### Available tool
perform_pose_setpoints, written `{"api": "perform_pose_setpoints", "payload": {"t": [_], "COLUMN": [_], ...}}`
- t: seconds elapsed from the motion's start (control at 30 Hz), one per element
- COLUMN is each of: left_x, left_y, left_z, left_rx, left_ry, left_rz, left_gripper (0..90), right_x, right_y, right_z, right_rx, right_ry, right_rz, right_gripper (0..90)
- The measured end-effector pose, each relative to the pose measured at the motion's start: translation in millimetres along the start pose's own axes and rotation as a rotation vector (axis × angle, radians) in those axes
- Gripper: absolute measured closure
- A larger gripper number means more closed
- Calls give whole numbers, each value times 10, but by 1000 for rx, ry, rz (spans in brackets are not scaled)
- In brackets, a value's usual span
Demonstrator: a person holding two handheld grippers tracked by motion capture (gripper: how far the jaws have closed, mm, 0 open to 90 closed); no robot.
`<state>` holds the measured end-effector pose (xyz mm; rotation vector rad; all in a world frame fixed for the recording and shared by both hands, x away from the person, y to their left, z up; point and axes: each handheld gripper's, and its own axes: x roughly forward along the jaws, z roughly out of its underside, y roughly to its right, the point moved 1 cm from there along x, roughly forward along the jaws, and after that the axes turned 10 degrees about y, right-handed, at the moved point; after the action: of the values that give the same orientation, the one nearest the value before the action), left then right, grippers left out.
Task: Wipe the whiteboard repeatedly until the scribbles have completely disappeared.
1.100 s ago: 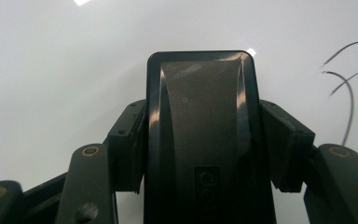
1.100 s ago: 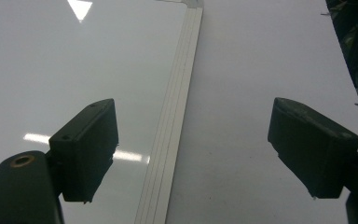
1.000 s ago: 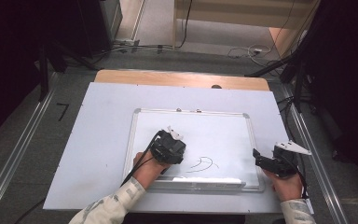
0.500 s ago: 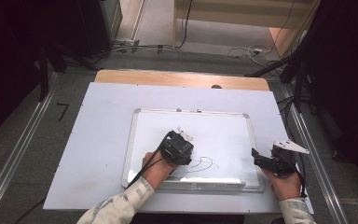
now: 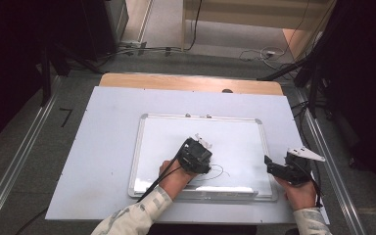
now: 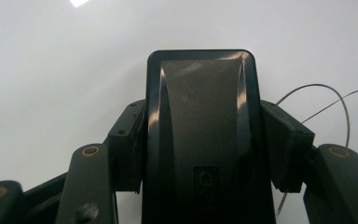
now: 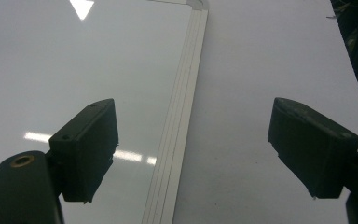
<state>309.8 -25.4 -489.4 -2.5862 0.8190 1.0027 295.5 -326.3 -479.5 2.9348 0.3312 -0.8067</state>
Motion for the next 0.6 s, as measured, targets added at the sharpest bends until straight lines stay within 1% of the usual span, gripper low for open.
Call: {"api": "perform_pose_setpoints", "payload": {"t": [0.03,0.27,0.47,0.53,0.6], "left_x": [8,52,109,126,144], "left_y": [16,87,182,207,232], "left_z": [-5,-50,-106,-126,-142], "left_rx": [-6,-4,3,13,10], "left_ry": [3,1,4,-1,0], "left_rz": [1,10,19,24,25], "left_gripper": [410,410,410,410,410], "right_x": [0,0,0,0,0], "right_y": [0,2,2,2,3], "right_z": [0,0,-2,-2,-2], "right_rx": [-1,0,-2,-1,-2], "right_ry": [1,1,3,3,4], "right_rz": [-2,-2,-3,-4,-4], "right_gripper": [147,147,147,147,147]}}
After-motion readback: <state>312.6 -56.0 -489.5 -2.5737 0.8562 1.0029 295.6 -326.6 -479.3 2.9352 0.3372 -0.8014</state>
